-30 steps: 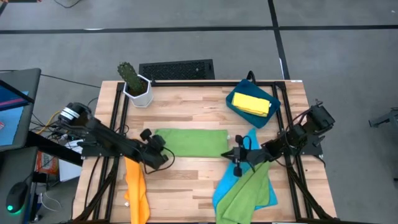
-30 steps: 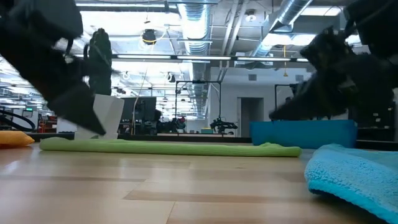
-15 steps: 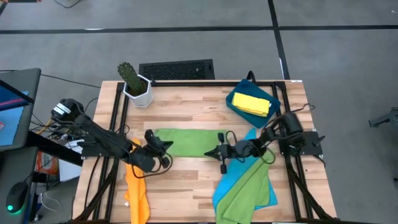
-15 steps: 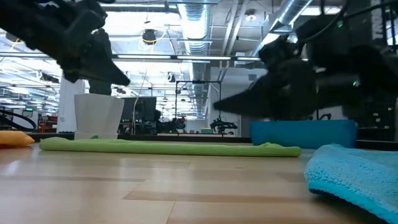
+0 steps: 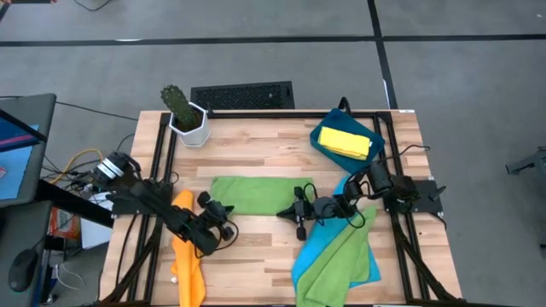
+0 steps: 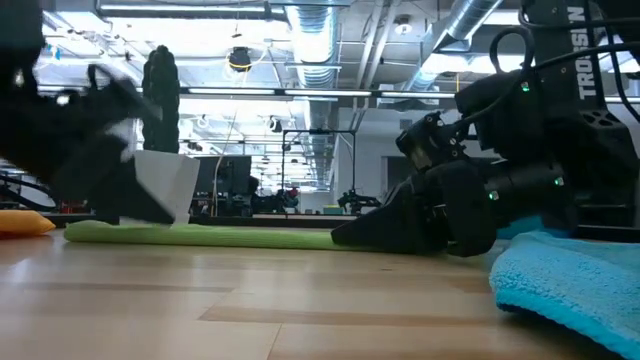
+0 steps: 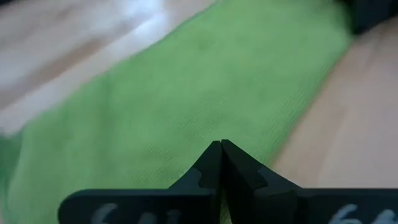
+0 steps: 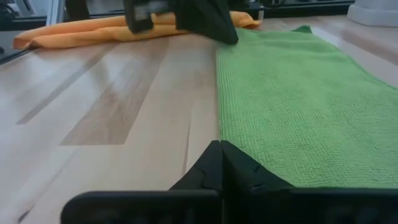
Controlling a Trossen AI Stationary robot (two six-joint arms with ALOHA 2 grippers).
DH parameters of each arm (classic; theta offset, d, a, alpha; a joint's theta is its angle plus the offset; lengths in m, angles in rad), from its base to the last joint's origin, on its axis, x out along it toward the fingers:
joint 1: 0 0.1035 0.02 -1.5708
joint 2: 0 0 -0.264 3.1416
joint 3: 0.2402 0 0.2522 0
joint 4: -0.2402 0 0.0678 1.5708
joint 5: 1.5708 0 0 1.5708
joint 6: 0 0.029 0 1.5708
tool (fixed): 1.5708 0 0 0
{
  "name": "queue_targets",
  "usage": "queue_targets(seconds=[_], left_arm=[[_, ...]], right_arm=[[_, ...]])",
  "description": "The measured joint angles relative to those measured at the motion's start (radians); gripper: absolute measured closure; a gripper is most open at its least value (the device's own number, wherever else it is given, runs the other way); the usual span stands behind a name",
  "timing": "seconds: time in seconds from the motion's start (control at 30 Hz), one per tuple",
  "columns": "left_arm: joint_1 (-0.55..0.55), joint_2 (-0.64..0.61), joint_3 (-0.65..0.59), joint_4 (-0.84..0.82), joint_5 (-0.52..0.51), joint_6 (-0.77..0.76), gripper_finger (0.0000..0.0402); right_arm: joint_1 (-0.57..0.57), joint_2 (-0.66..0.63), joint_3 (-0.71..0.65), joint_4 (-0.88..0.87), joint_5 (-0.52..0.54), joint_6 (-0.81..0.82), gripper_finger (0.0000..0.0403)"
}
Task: Fold microfiber towels
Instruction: Fold the left green microfiber cloth
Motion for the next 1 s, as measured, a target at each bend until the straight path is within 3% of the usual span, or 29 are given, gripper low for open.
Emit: queue_targets(seconds=[0.23,0.5,0.83,1.0], left_arm=[[-0.039,0.115,-0.007,0.013,-0.06,-0.174,0.0401],[-0.059,0.12,-0.009,0.018,-0.073,-0.187,0.0401],[-0.059,0.121,-0.008,0.026,-0.08,-0.199,0.0401],[-0.059,0.121,0.0,0.022,-0.088,-0.201,0.0401]], right_arm=[[0.0,-0.001,-0.004,-0.004,0.0,-0.004,0.0384],[-0.004,-0.113,0.025,-0.044,0.028,-0.07,0.0381],[-0.035,-0.013,0.306,-0.314,-0.004,-0.114,0.0387],[-0.036,0.036,0.36,-0.402,-0.009,-0.092,0.0382]])
